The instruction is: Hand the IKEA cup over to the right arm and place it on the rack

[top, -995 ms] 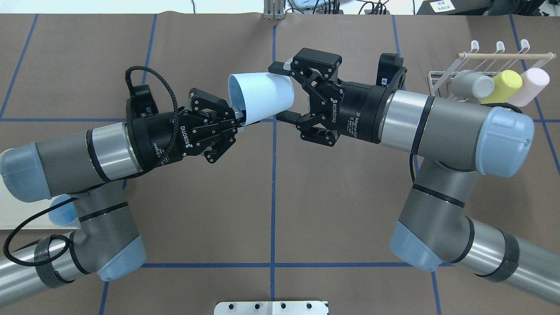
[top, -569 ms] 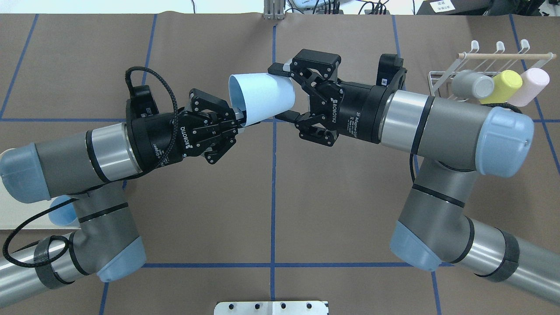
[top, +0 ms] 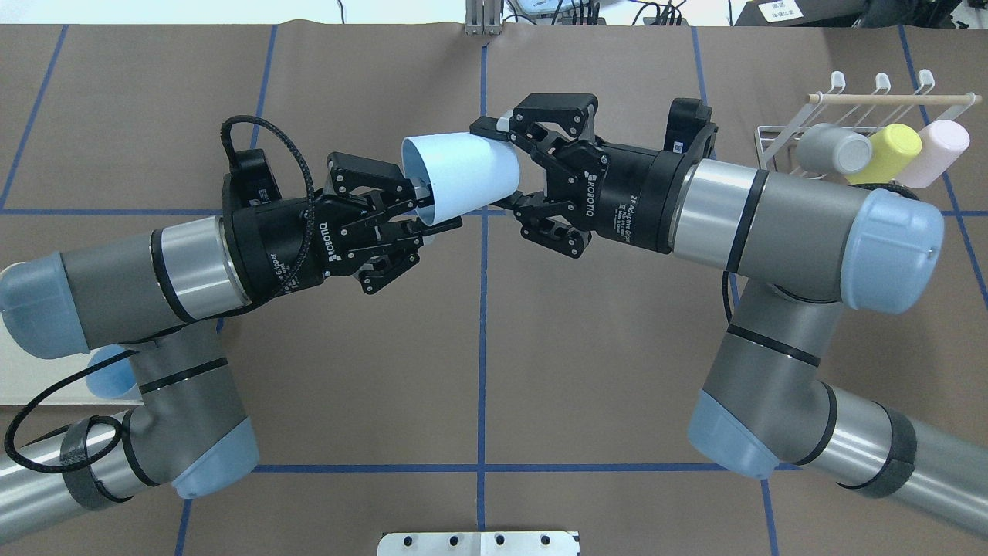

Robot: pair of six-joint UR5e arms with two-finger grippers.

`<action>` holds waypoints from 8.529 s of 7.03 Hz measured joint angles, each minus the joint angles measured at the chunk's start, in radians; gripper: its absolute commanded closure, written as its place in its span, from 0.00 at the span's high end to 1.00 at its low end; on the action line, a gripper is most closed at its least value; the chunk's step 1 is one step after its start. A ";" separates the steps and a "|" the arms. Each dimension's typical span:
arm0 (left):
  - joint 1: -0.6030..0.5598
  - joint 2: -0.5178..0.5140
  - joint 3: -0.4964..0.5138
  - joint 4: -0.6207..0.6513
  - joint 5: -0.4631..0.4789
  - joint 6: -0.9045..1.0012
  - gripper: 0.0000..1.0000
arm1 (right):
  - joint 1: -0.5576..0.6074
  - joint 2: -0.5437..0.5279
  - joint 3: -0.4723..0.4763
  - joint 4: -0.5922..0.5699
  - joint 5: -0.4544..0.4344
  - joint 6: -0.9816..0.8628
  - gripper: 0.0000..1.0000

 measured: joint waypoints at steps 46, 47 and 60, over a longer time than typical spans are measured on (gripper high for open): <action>-0.374 0.513 0.118 0.535 -0.438 1.357 0.00 | 0.297 -0.348 -0.086 -0.450 -0.197 -1.176 1.00; -0.378 0.508 0.076 0.534 -0.448 1.312 0.00 | 0.295 -0.344 -0.072 -0.453 -0.197 -1.173 1.00; -0.005 -0.120 0.046 0.352 0.052 0.126 0.00 | 0.062 -0.137 0.024 -0.070 -0.085 -0.214 1.00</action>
